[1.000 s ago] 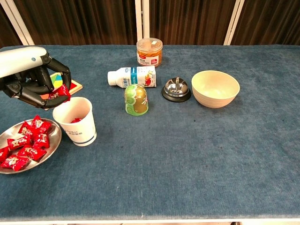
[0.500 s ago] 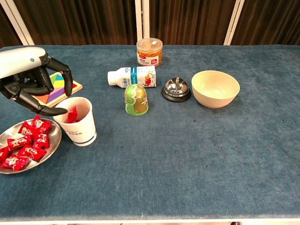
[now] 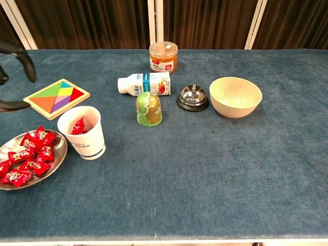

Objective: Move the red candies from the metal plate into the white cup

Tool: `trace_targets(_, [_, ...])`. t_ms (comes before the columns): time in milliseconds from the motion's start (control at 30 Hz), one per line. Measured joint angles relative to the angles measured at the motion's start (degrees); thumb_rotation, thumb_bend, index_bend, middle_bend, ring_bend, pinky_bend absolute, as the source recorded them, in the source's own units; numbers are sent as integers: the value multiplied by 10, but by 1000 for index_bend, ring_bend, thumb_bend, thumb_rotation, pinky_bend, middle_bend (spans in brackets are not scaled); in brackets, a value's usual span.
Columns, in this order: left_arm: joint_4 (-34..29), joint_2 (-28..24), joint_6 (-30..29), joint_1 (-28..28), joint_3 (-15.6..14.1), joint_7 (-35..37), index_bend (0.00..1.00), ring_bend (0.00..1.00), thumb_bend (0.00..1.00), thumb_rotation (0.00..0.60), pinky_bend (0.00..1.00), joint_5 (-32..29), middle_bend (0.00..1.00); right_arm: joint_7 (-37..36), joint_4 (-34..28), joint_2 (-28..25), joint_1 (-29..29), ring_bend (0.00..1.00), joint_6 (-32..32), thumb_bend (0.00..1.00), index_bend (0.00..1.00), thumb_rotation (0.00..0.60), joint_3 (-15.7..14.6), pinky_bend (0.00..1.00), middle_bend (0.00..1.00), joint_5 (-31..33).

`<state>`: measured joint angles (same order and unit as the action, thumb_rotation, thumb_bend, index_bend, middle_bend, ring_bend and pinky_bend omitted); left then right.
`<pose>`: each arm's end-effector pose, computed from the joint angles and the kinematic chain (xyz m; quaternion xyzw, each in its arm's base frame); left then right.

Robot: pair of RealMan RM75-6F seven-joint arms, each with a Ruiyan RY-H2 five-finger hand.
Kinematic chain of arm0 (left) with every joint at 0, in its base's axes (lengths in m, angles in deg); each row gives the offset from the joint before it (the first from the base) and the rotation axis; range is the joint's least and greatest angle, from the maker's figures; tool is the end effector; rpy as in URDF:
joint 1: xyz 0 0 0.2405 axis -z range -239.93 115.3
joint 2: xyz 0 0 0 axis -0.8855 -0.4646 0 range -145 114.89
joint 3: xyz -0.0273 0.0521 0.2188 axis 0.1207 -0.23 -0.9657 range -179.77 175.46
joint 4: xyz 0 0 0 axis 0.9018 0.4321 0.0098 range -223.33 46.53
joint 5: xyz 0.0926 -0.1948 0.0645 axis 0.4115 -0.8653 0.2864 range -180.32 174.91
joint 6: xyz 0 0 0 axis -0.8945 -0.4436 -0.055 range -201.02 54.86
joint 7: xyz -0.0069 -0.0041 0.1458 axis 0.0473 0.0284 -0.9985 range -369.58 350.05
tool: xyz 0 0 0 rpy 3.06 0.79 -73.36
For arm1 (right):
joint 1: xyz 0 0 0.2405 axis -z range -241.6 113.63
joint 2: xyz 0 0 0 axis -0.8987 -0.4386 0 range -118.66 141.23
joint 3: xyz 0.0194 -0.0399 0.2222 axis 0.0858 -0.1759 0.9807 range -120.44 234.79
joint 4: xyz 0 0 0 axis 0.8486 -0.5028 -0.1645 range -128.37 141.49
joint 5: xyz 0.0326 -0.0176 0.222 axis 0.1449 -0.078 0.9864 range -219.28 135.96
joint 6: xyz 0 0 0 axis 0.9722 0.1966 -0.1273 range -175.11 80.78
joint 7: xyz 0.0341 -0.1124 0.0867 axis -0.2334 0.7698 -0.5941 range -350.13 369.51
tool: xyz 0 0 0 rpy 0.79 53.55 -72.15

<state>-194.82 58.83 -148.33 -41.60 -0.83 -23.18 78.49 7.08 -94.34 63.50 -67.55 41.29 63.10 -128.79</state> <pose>-0.1701 0.2199 0.0441 -0.6636 -0.4202 -0.4357 0.4395 -0.2682 -0.1854 0.1913 0.5814 -0.3489 0.4206 0.6027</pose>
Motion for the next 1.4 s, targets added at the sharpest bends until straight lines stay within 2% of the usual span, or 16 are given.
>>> trace_targets(200, [30,-16,1,-33,-52,5,456,965,183,600,895,9,1000,0,0,2,-4,2,-4,216,0,600,-1,123,138,-5])
trace_targets(333, [55,-3,8,-44,-64,-30,456,964,174,600,895,6,1000,3,-2,3,-6,2,-5,215,0,600,-2,123,138,-9])
trace_targets(633, [84,43,29,-57,-68,-81,457,964,139,600,896,-17,1000,2,-1,2,-4,2,-4,216,0,600,-3,123,138,-7])
trace_targets(967, [106,65,36,-61,-58,-133,466,964,139,600,896,-48,1000,2,-1,2,-4,2,-5,215,0,600,-4,123,139,-5])
trace_targets(1200, [113,71,49,-61,-49,-135,471,965,151,600,895,-68,1000,5,-2,3,-6,2,-8,215,0,600,-3,123,138,-5])
trace_targets(1400, [121,75,64,-56,-44,-127,493,964,206,600,896,-76,1000,7,-4,2,-6,3,-9,216,0,600,-3,123,138,-3])
